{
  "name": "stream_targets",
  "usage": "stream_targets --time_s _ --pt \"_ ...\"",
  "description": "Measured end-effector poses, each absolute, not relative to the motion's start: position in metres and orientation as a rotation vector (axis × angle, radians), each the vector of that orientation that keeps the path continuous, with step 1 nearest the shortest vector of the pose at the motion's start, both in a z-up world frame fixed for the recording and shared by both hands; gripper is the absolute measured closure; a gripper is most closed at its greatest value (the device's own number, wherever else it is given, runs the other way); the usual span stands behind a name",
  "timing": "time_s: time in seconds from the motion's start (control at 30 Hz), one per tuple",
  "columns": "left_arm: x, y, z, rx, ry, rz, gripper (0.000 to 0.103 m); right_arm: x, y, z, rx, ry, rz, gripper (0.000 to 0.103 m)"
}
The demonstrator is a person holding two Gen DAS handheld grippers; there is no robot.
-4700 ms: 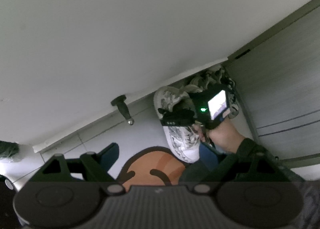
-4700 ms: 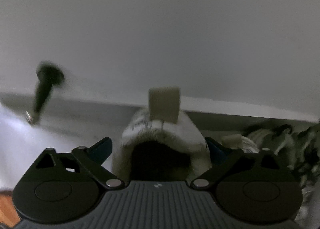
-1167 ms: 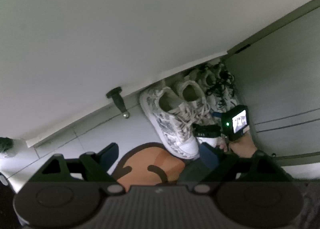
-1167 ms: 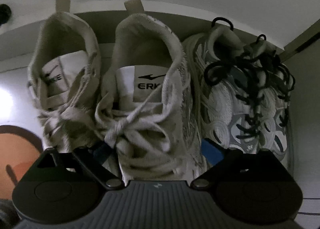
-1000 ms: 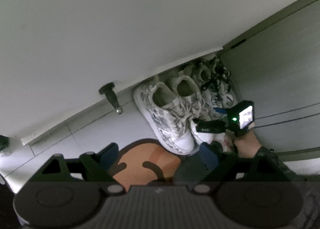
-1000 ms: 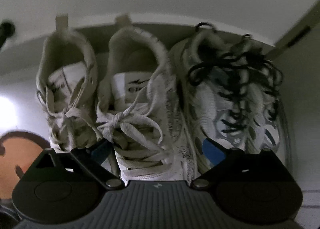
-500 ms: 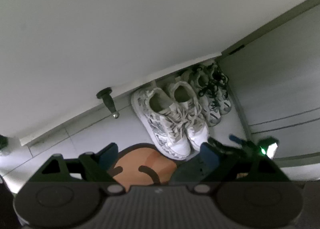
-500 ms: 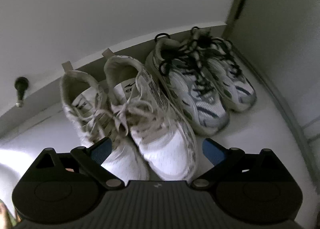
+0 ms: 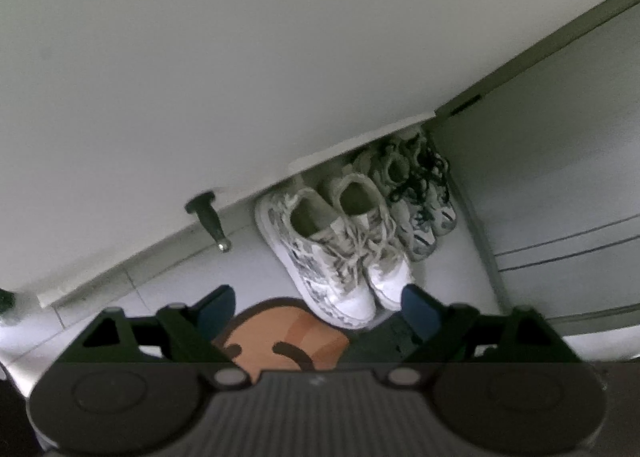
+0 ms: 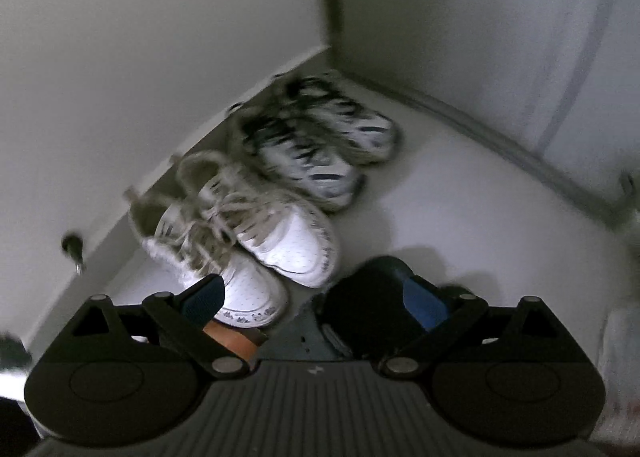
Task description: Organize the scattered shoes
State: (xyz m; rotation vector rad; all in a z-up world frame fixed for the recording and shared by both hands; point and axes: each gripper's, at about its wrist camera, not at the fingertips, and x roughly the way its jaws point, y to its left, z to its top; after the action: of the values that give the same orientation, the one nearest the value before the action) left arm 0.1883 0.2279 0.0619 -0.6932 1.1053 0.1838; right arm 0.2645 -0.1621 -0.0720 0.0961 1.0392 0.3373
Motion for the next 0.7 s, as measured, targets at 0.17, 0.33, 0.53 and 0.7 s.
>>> stream_targets --time_s 0.17,0.33,0.53,0.7 --pt "0.190 0.216 0.062 -0.665 1.110 0.170 0.012 0.258 -0.191 -0.083 0.198 1.093 0.259 0.017" --pt "0.187 0.216 0.061 -0.651 1.113 0.175 0.012 0.253 -0.206 -0.099 0.264 1.126 0.227 0.018" --pt "0.179 0.229 0.059 -0.665 1.113 0.233 0.012 0.250 -0.205 -0.113 0.302 1.149 0.228 0.019" --pt "0.175 0.234 0.062 -0.673 1.096 0.264 0.012 0.249 -0.178 -0.125 0.248 1.146 0.273 0.019"
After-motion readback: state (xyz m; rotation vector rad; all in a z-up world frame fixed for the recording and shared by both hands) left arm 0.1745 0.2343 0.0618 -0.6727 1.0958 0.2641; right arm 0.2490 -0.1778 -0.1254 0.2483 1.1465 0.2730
